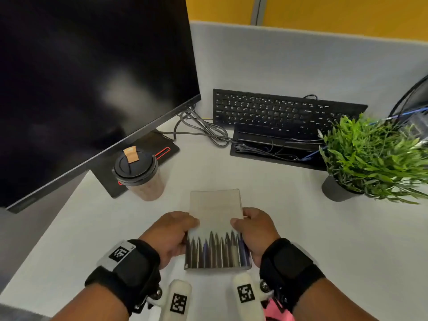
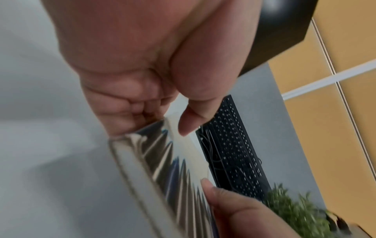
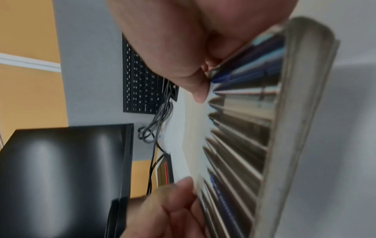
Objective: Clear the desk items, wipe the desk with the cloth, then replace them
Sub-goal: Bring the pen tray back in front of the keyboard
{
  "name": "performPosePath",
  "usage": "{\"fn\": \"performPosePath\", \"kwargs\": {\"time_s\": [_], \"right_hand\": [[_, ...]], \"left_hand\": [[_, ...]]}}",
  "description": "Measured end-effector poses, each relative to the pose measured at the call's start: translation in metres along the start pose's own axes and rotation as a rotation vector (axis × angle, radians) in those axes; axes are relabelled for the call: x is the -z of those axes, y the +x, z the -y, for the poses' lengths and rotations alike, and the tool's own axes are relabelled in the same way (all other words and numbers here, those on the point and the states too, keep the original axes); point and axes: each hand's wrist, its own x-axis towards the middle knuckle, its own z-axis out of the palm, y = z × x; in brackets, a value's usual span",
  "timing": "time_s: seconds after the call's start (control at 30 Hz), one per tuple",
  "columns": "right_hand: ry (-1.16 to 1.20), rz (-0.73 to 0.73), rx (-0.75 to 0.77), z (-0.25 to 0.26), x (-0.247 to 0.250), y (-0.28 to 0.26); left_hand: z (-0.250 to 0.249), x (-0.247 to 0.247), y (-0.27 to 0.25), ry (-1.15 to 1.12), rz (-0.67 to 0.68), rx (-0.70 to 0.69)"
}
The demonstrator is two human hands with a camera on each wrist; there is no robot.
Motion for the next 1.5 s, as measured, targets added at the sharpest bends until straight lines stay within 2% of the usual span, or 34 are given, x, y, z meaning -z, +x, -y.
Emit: {"fn": "performPosePath", "kwargs": {"time_s": [0.17,0.4,0.8,0.93,1.07,1.2,1.33,1.5], "right_hand": [[0.021,-0.136,0.020,0.000,0.043,0.012],[0.051,-0.260,0.016,-0.005,0.093,0.035],[-0.137,-0.236,-0.044,-0.002,0.145,0.038],[-0.060,-0.224,-0.108,-0.004,0.153,0.038],[-0.273,-0.290,-0.005,-0.009,0.157,0.043],[-0.500,-0.297,0.053,-0.010,0.160,0.045],[-0.571,-0.286,0.082,-0.014,0.160,0.044],[-0.648,-0.266,0.077,-0.014,0.157,0.037]], "left_hand": [[-0.005,-0.038,0.007,0.189,0.030,0.011],[-0.026,-0.099,0.024,0.312,-0.052,-0.062],[-0.035,-0.157,0.055,0.422,-0.128,-0.212],[-0.037,-0.164,0.060,0.500,-0.119,-0.253],[-0.036,-0.168,0.061,0.706,-0.085,-0.313],[-0.034,-0.173,0.064,0.839,-0.131,-0.405],[-0.030,-0.174,0.068,0.940,-0.167,-0.438],[-0.029,-0.173,0.071,0.938,-0.178,-0.480]]}}
